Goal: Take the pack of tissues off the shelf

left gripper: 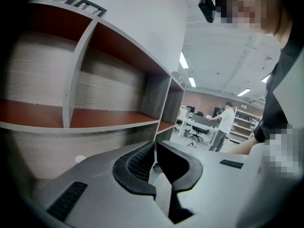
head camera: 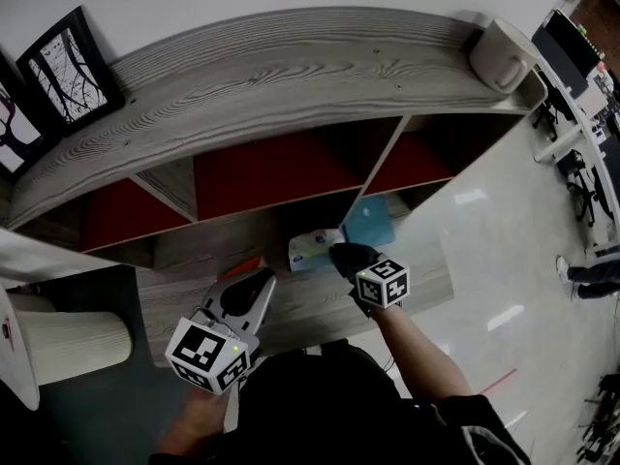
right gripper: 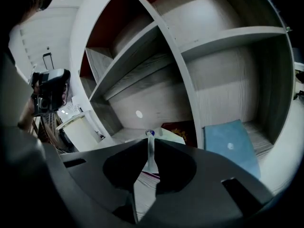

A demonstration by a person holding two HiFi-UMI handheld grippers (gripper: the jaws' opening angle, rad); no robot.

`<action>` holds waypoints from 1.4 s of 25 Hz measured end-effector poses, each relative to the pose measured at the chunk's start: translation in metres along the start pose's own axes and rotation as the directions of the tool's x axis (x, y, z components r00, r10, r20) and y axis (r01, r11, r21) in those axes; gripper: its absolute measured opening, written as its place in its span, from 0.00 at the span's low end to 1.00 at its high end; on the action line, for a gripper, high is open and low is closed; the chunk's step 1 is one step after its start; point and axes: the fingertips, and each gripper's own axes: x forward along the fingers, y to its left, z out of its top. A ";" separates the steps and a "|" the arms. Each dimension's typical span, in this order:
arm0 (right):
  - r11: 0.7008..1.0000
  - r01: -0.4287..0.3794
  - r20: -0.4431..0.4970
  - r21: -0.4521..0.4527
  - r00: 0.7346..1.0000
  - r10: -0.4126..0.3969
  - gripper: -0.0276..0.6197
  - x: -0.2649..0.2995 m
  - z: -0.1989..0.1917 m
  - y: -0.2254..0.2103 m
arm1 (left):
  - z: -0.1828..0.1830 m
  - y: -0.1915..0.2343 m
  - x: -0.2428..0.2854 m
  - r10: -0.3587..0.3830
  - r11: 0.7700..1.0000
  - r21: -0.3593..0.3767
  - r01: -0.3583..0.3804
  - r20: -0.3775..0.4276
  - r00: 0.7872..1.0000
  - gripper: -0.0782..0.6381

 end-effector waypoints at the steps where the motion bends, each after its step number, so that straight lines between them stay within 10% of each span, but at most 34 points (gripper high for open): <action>1: 1.000 -0.004 -0.019 0.001 1.000 0.004 0.08 0.004 -0.004 0.001 | -0.001 0.001 -0.001 0.001 1.000 -0.002 -0.001 0.000 1.000 0.15; 10: 0.999 0.044 -0.094 0.014 0.995 -0.043 0.08 -0.002 -0.025 0.003 | -0.005 0.010 -0.016 -0.003 1.000 -0.010 0.003 0.009 1.000 0.15; 25: 0.995 0.093 0.127 -0.022 0.988 -0.090 0.08 -0.051 0.049 0.093 | -0.011 0.024 -0.054 -0.091 0.996 0.006 0.091 0.066 0.994 0.15; 35: 0.995 -0.010 0.253 -0.101 0.967 0.036 0.08 -0.079 0.113 0.166 | -0.004 0.034 -0.084 -0.045 0.999 0.021 0.043 0.129 0.991 0.15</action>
